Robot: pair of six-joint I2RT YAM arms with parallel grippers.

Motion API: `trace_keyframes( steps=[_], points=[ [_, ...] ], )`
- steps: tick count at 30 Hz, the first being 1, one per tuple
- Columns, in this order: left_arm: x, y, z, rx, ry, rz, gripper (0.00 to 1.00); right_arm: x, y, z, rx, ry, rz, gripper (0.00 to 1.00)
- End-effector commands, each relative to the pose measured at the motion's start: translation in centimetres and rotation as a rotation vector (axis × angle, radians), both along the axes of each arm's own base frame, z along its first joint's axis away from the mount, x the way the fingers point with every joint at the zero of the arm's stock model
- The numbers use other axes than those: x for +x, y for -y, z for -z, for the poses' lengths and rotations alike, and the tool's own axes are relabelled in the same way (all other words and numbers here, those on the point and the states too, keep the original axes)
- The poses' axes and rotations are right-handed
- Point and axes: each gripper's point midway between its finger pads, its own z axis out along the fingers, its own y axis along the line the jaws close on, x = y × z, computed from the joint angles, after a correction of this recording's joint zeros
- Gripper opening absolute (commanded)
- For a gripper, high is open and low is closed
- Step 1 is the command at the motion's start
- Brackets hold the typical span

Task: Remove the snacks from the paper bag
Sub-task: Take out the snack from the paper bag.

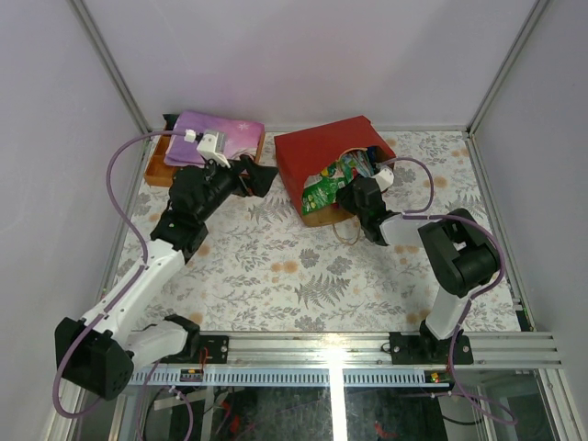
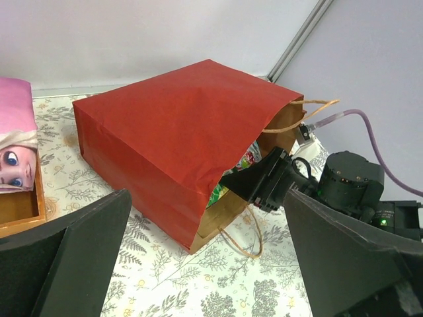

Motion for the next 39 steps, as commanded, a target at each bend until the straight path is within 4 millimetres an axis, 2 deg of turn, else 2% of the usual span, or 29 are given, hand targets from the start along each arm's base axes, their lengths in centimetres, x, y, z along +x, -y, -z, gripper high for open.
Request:
trace_keyframes(
  steps=[1, 3, 4, 5, 10, 12, 14, 22, 23, 27, 30, 34, 39],
  points=[
    [0.8, 0.0, -3.3, -0.044, 0.039, -0.013, 1.00, 0.6, -1.0, -1.4, 0.053, 0.036, -0.027, 0.29],
    [1.0, 0.1, -3.6, -0.046, 0.030, -0.012, 1.00, 0.5, -1.2, -1.5, 0.093, 0.024, -0.011, 0.08],
    [1.1, 0.2, -3.7, -0.052, 0.028, -0.013, 1.00, 0.5, -1.6, -2.0, 0.112, 0.027, -0.027, 0.01],
    [1.2, 0.3, -3.8, -0.062, 0.027, -0.013, 1.00, 0.6, -2.1, -2.6, 0.119, 0.038, -0.055, 0.00],
    [1.6, 0.2, -3.4, -0.055, 0.015, -0.021, 1.00, -0.6, -3.6, -5.7, 0.154, 0.051, -0.156, 0.00],
    [1.6, -0.2, -3.0, -0.047, 0.015, -0.045, 1.00, -1.1, -3.7, -6.3, 0.161, 0.052, -0.172, 0.00],
    [1.6, -0.7, -2.1, -0.043, 0.011, -0.068, 1.00, -1.5, -3.6, -7.9, 0.176, 0.079, -0.181, 0.00],
    [3.3, -0.6, -0.9, -0.010, -0.011, -0.080, 1.00, -3.4, -1.5, -12.3, 0.165, 0.179, -0.148, 0.00],
    [3.6, -0.6, -0.8, -0.003, -0.014, -0.081, 1.00, -3.8, -1.1, -13.6, 0.164, 0.215, -0.145, 0.00],
    [4.4, -0.7, -0.9, 0.013, -0.008, -0.096, 1.00, -5.7, 0.2, -15.8, 0.145, 0.279, -0.149, 0.00],
    [5.1, -1.1, -0.9, 0.015, -0.012, -0.122, 1.00, -7.7, 1.3, -16.3, 0.128, 0.287, -0.157, 0.00],
    [5.8, -1.5, -0.9, 0.006, -0.019, -0.150, 1.00, -11.2, 2.0, -15.8, 0.131, 0.256, -0.217, 0.00],
    [5.6, -2.3, -0.5, 0.011, -0.034, -0.185, 1.00, -15.0, 4.0, -15.9, 0.075, 0.260, -0.242, 0.00]
  ],
)
